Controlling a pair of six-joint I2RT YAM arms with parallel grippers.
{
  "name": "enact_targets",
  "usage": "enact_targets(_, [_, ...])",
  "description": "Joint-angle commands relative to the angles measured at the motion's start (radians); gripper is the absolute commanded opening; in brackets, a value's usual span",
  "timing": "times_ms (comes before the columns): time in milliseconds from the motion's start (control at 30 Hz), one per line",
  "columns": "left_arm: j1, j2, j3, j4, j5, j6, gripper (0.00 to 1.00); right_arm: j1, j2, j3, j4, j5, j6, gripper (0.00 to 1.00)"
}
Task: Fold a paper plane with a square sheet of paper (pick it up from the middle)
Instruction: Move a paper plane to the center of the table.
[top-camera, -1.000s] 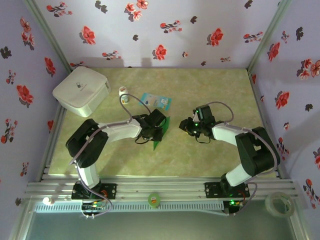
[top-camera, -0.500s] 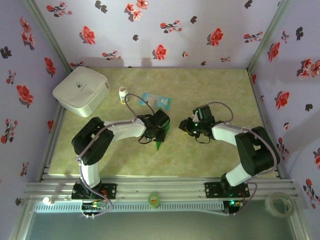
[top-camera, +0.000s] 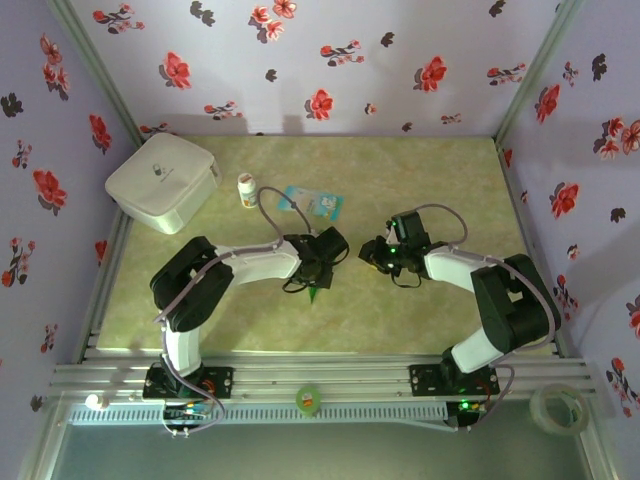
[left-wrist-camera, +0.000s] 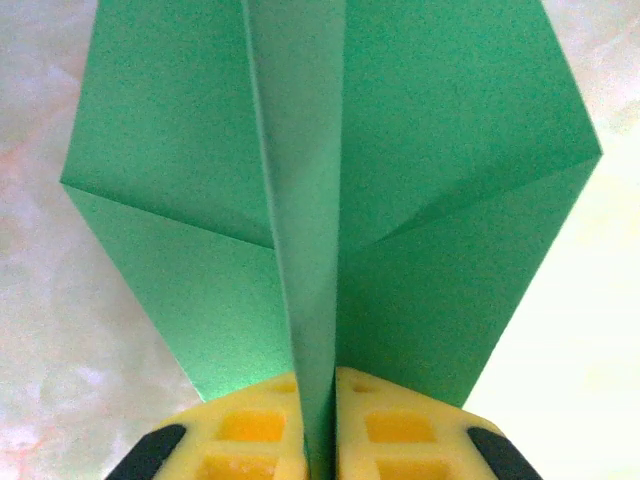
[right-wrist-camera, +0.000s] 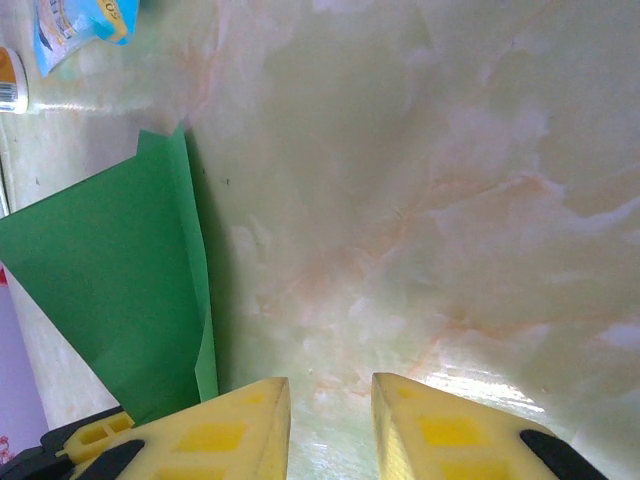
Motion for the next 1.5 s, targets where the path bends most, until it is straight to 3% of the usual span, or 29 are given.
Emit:
enact_targets(0, [-0.003,0.02,0.012,-0.061,-0.045,-0.069,0.14,0.005,-0.023,-0.01,-0.021,0.023,-0.025,0.27])
enact_targets(267, [-0.005,0.062,0.039,-0.062,-0.01,-0.133,0.23,0.0,-0.047,-0.005,-0.053,0.042,-0.052,0.27])
enact_targets(500, [-0.009,0.105,0.084,-0.109,-0.024,-0.224,0.3,-0.004,-0.132,0.02,-0.183,0.128,-0.132,0.28])
enact_targets(800, [-0.039,0.148,0.191,-0.207,-0.073,-0.234,0.31,-0.027,-0.204,0.019,-0.246,0.165,-0.176,0.29])
enact_targets(1467, [-0.039,0.006,0.249,-0.264,-0.145,-0.212,0.37,-0.063,-0.282,0.065,-0.334,0.234,-0.21,0.32])
